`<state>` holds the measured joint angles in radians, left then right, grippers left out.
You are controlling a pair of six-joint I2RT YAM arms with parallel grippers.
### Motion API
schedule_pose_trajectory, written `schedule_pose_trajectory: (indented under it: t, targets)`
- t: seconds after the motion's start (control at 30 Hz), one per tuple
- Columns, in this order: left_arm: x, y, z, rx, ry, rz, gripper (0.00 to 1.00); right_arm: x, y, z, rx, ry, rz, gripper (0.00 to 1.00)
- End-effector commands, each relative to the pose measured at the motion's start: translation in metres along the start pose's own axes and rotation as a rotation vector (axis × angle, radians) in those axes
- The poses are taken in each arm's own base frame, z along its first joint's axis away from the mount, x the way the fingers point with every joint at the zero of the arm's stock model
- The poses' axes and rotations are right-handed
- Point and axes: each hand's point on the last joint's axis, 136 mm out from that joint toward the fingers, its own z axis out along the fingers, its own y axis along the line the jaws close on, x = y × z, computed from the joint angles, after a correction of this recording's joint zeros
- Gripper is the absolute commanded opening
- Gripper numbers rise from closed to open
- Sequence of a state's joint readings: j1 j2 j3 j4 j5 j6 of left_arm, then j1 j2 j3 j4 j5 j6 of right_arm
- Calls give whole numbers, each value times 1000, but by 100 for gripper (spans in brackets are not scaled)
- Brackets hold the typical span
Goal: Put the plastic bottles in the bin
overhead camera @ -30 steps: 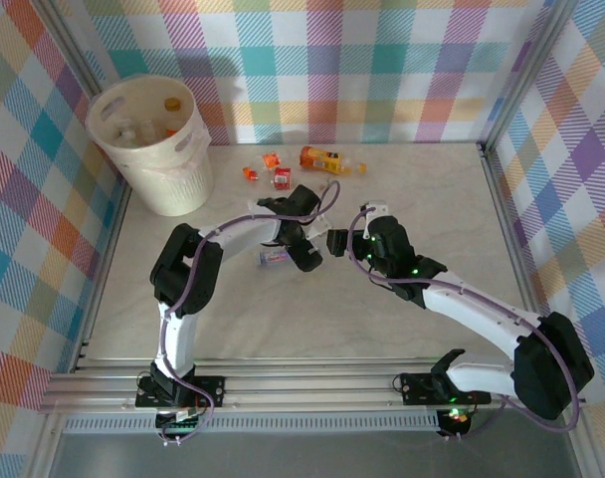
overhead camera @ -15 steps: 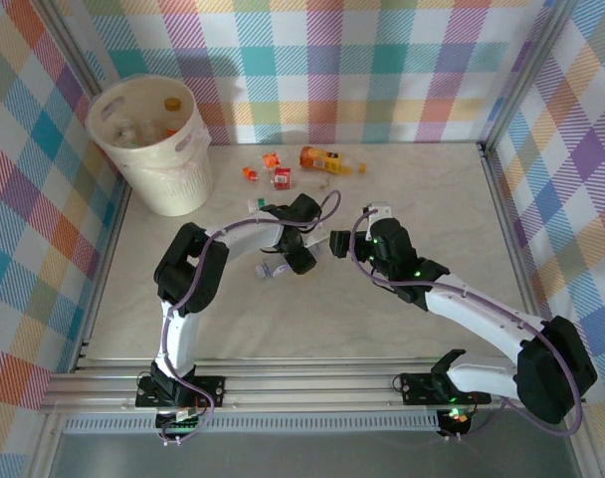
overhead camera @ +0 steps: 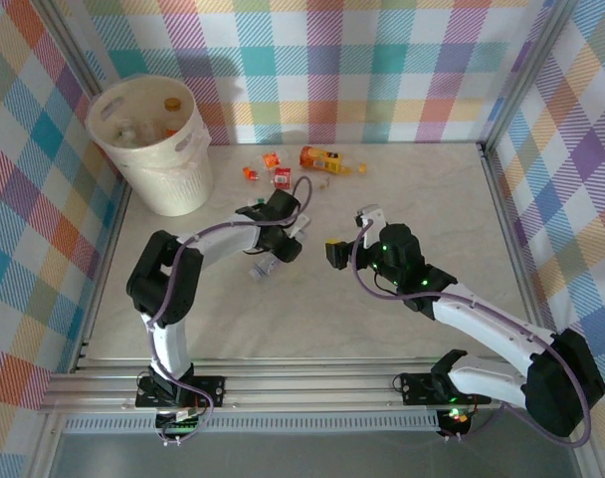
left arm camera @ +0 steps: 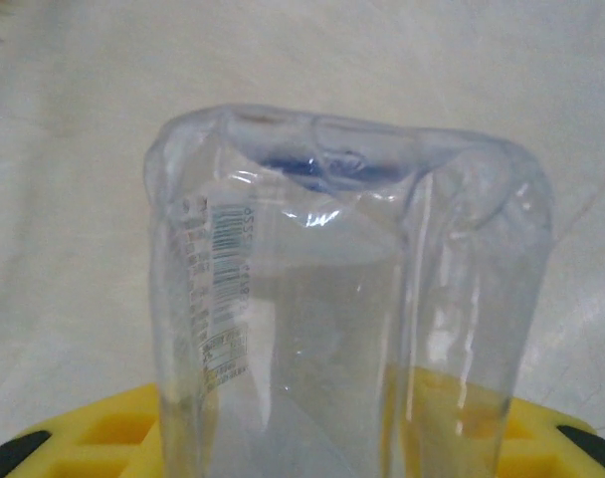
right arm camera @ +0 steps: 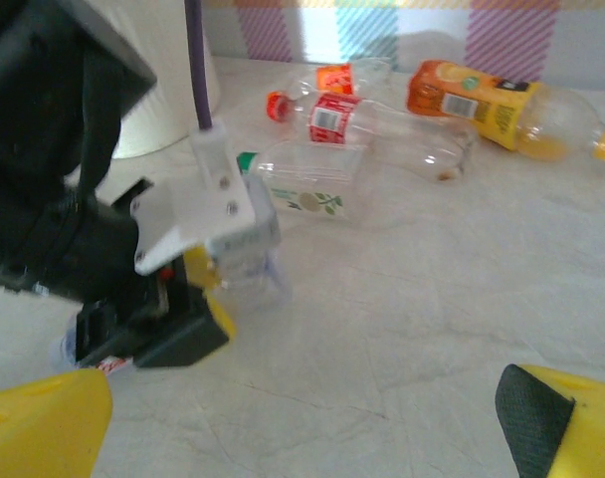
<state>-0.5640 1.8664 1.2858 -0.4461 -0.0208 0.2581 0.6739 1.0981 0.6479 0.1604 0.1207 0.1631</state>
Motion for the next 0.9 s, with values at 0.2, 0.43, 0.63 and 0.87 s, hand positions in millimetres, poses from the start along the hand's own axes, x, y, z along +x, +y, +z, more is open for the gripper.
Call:
schedule_pose_trajectory:
  t: [0.2,0.43,0.63,0.87]
  targets:
    - [-41,37,-65,42,-312,-334,38,-14,38,-2,-212,-60,-92,100]
    - [-50,71,-127,7,-487,-482,38,-19,51,4,-281,-59,-90,100]
    - [-55,105,-186,-54,-648,-592,38,-26,60,13,-319,-67,-72,100]
    - [-59,153,-256,-227,-775,-710,38,-38,65,26,-324,-74,-57,100]
